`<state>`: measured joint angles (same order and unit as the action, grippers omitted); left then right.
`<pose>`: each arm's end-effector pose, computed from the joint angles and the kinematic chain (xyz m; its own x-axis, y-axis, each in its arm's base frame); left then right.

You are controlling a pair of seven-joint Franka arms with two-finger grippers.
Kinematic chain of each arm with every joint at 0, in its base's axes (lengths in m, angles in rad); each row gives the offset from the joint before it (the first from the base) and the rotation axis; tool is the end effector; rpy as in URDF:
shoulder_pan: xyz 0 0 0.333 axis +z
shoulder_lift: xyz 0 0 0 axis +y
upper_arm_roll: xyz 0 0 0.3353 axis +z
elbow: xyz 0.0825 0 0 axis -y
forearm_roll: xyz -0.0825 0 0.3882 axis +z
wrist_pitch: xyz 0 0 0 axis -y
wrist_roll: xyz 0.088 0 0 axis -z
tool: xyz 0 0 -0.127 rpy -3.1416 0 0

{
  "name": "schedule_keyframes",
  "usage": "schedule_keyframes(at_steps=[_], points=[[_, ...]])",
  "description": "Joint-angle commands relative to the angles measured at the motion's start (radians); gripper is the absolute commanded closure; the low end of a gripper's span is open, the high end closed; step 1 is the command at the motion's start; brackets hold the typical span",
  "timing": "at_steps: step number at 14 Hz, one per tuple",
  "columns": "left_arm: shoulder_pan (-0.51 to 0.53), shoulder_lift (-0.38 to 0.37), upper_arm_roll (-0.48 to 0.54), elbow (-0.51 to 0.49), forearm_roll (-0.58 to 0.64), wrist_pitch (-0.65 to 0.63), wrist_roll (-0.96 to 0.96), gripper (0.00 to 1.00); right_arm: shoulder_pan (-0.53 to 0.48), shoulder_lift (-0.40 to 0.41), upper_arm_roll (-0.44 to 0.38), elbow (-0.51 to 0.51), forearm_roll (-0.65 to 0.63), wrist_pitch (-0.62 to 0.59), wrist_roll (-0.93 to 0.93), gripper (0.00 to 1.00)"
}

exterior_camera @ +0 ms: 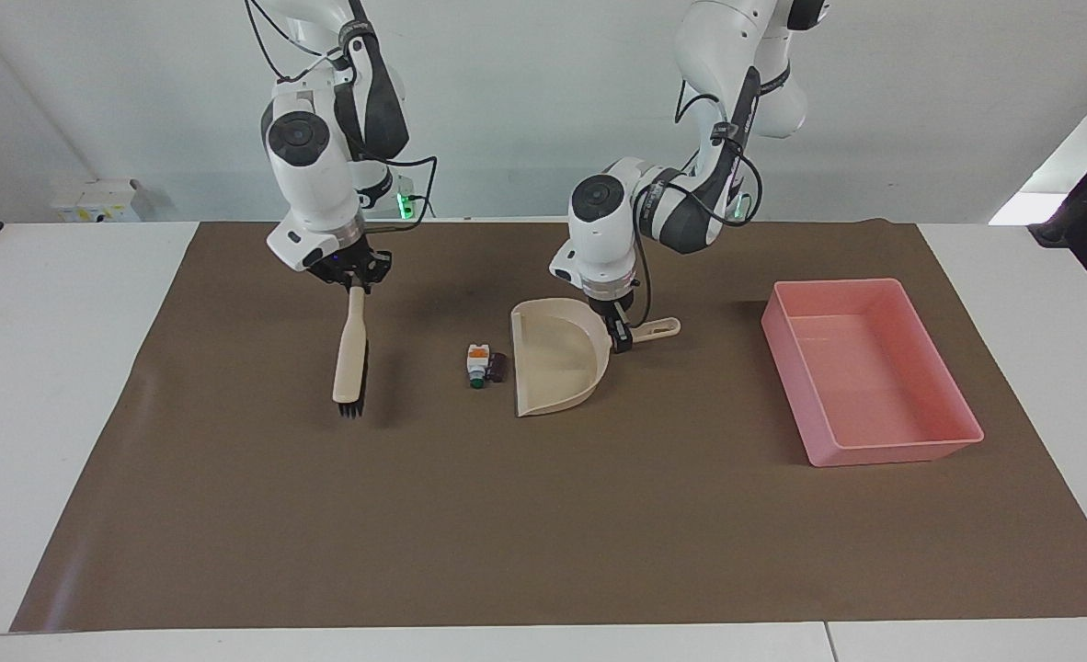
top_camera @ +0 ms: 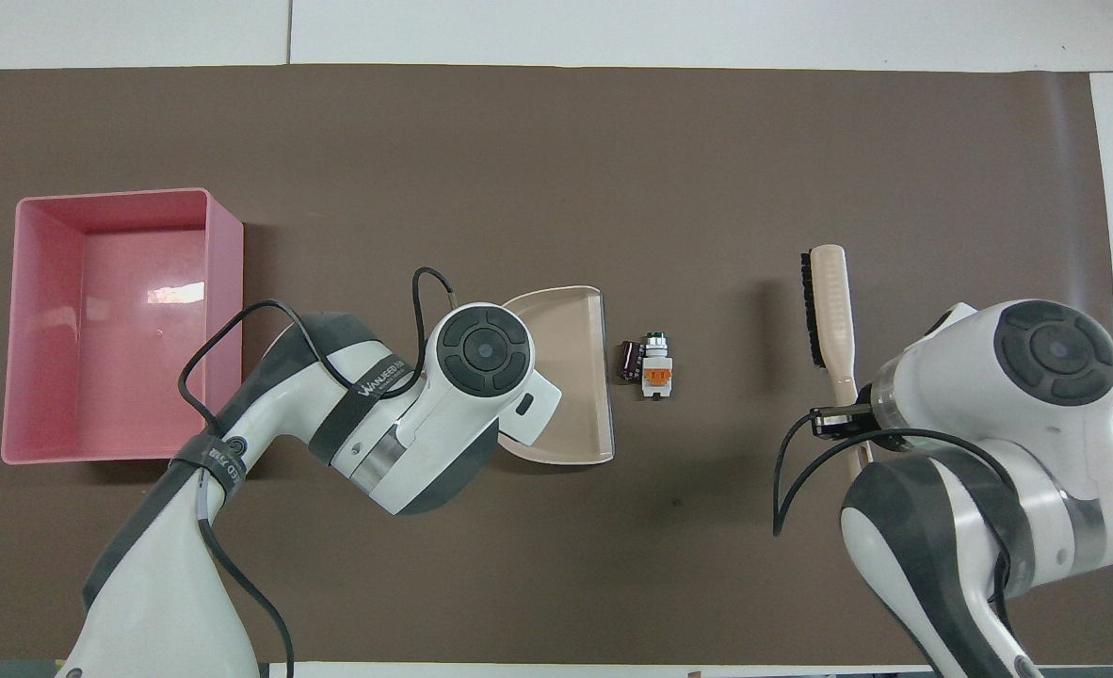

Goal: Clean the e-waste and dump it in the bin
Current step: 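Lift the brush with the right gripper toward the electronic part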

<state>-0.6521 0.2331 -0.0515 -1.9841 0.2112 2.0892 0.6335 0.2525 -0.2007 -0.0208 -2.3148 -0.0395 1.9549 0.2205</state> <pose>0.4589 -0.3699 0.3362 0.1196 -0.9723 -0.2009 -0.9926 -0.1127 -0.0457 0.4444 0.1013 0.4086 0.9886 0.0246 -0.1484 0.0344 -0.9974 0.0637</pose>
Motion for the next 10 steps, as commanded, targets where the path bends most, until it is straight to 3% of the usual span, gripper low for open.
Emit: schedule_keyframes(at_steps=[1,5,10], points=[[-0.02,-0.017,0.015,-0.025,0.063,0.022,-0.04,1.0,0.037,-0.013,-0.002,0.0,-0.019,-0.01,0.051,1.0],[-0.011,-0.027,0.018,-0.007,0.071,-0.001,-0.032,1.0,0.108,-0.002,-0.002,-0.012,-0.019,0.009,0.141,1.0],[-0.012,-0.02,0.022,0.068,0.108,-0.118,-0.031,1.0,0.181,0.076,-0.002,-0.015,-0.019,0.088,0.171,1.0]])
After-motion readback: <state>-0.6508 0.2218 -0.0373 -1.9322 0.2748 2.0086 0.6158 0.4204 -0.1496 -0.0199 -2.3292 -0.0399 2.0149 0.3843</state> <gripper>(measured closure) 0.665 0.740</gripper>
